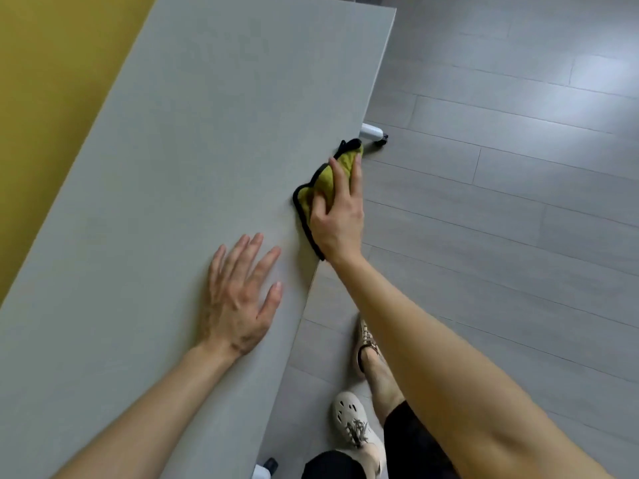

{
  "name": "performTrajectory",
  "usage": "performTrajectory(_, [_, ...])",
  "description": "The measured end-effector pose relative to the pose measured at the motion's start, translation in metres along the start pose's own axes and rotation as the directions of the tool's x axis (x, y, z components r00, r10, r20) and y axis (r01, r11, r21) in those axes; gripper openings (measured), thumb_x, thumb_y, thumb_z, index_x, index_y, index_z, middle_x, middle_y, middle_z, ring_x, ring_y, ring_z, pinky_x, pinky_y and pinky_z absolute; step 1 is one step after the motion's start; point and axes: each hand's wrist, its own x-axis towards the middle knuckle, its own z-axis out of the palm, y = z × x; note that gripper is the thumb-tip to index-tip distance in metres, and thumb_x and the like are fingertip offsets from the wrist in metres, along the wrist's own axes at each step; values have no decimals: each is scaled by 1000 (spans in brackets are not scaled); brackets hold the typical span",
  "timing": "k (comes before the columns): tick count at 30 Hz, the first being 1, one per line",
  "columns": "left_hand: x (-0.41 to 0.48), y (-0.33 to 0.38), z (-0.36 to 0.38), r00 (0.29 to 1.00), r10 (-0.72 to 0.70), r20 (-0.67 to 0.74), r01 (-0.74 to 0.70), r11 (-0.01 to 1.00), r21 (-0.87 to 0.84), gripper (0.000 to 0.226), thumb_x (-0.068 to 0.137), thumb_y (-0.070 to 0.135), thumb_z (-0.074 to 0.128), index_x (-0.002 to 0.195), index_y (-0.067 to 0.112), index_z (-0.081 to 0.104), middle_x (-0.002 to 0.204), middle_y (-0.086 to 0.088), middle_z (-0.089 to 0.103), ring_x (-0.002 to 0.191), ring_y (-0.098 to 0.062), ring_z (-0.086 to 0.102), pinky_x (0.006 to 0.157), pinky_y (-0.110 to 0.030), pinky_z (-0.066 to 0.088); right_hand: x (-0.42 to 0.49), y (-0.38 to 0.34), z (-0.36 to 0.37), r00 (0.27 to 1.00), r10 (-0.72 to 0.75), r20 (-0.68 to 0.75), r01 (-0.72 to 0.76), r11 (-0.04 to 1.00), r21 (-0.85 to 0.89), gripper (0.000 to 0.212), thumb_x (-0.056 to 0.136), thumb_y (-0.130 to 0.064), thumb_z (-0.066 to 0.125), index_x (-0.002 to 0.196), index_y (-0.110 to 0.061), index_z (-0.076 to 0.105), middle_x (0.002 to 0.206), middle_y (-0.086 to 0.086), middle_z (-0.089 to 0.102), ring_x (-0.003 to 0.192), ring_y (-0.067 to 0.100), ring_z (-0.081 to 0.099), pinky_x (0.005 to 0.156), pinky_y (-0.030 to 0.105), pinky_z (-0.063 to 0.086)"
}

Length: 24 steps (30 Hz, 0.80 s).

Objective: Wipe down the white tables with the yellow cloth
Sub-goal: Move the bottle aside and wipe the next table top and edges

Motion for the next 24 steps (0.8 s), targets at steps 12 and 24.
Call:
performTrajectory(12, [-42,-14,17,995,-20,-95,23,999,37,63,105,39,45,168,28,43,180,-5,27,168,-26,23,130,-66,20,-191,13,22,996,-65,-54,70,992,101,62,99,-8,68,158,-20,55,181,3,22,165,14,27,130,40,35])
performTrajectory(24, [-41,-8,18,991,-29,-130,28,1000,-14,62,103,38,48,164,24,50,178,-6,32,167,-26,26,131,-64,19,-27,18,3,988,-82,-128,89,994,56,56,101,-10,63,156,-20,58,175,8,35,160,21,31,103,-10,12])
